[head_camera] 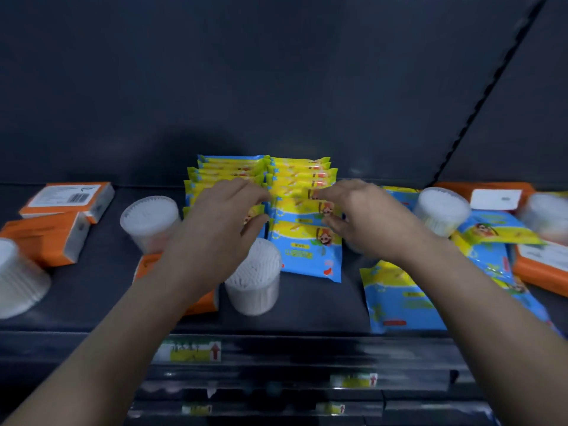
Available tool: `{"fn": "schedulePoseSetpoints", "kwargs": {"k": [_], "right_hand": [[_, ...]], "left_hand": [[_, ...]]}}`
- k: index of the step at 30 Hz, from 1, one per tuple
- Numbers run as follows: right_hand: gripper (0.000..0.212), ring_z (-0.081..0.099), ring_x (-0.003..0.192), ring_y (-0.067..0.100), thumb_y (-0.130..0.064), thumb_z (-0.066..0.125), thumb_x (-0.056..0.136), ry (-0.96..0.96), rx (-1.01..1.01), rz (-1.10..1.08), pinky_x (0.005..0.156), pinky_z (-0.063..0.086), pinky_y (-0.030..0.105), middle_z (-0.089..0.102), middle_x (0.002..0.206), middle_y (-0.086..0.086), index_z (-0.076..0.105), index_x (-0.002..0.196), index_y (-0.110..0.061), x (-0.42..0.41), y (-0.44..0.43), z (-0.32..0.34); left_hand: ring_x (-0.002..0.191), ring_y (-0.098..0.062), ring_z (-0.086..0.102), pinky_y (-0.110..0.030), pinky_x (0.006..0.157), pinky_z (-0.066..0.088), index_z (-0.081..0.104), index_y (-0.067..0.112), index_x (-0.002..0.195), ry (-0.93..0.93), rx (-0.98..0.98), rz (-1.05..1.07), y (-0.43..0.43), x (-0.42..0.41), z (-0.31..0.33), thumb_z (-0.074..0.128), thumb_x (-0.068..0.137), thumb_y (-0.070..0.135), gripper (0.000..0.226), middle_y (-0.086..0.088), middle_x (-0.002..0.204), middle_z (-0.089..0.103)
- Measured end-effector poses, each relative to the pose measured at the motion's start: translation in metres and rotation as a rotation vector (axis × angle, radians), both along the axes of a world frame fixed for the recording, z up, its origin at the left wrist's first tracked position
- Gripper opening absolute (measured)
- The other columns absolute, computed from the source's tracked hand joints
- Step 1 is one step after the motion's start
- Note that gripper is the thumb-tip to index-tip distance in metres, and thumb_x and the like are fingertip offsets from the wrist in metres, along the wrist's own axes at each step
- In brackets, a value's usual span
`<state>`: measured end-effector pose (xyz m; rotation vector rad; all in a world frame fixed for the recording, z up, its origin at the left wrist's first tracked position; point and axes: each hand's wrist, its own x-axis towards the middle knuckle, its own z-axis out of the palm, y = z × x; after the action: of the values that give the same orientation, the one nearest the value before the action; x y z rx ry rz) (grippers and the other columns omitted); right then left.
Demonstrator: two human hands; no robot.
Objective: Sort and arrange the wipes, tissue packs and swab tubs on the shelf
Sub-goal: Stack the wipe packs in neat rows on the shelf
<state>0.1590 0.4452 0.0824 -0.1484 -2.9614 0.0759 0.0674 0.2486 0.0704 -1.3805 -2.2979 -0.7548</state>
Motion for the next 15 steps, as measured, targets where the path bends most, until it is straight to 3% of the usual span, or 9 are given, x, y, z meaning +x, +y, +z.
{"fn": "schedulePoseSetpoints", "kwargs": {"k": [6,10,15], "right_hand": [[0.036,0.051,0.112,0.03,-0.023,0.054,0.091,-0.055,-0.033,-0.236,0.089,0.041,0.037,0.057,0.121,0.01,0.053,0.126,-0.015,0.057,0.004,-0.004],[0.041,0.051,0.115,0.03,-0.027,0.058,0.089,-0.11,-0.042,-0.387,0.092,0.04,0.037,0.057,0.122,0.01,0.052,0.129,-0.016,0.107,0.02,-0.01],[0.049,0.05,0.118,0.03,-0.026,0.061,0.087,-0.128,-0.066,-0.555,0.095,0.043,0.039,0.055,0.128,0.011,0.049,0.133,-0.017,0.165,0.05,-0.017]], "left_hand": [[0.092,-0.017,0.05,-0.032,0.079,0.038,0.063,0.013,0.101,-0.076,0.0,-0.208,0.019,0.031,-0.014,0.045,0.083,0.031,0.031,-0.003,0.096,0.063],[0.096,-0.021,0.055,-0.033,0.083,0.041,0.063,0.016,0.103,-0.201,-0.095,-0.313,0.05,0.058,-0.024,0.051,0.082,0.029,0.027,0.0,0.1,0.062],[0.096,-0.027,0.056,-0.039,0.084,0.044,0.063,0.012,0.103,-0.172,-0.198,-0.42,0.097,0.084,-0.044,0.063,0.083,0.02,0.022,-0.005,0.099,0.062]]}}
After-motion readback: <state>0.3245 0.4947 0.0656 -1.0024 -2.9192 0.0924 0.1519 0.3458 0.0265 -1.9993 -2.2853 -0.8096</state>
